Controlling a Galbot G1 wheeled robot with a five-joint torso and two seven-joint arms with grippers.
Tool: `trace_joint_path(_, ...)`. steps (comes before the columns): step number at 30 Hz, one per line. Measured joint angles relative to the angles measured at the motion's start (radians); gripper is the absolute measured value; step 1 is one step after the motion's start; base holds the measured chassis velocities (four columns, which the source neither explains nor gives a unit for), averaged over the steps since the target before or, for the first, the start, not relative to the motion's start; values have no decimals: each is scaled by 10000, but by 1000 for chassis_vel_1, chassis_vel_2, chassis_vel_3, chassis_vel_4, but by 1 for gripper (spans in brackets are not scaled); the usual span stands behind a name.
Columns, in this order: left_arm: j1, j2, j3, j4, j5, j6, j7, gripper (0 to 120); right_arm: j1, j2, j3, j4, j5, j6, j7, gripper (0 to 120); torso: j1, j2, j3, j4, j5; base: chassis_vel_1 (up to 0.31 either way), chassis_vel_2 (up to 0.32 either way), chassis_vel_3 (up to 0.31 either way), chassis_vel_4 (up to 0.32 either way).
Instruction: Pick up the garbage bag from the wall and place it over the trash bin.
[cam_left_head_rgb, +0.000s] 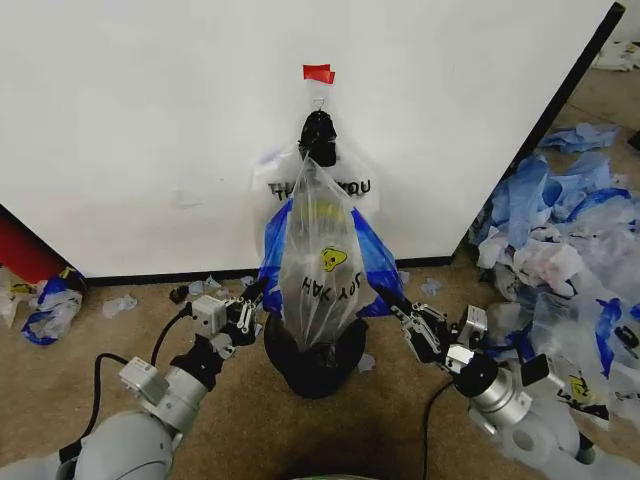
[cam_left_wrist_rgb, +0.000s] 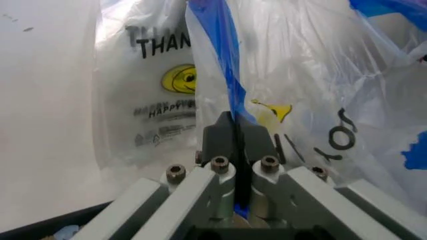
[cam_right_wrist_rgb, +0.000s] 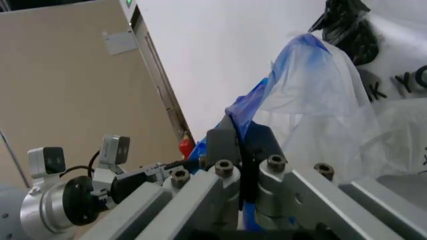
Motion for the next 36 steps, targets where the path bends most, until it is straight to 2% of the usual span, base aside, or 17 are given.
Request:
trace_joint_path(26, 783, 82, -242, -97, 594, -104, 13, 0, -574, 336, -14, -90, -467, 217, -266, 0, 0, 0, 0, -3, -3, 0, 0, 0, 0)
trace_joint_path(36, 1430, 67, -385, -102, 992, -189, 10, 0, -695, 395, -18, -161, -554, 304, -330, 0, 0, 0, 0, -1, -3, 0, 0, 0, 0)
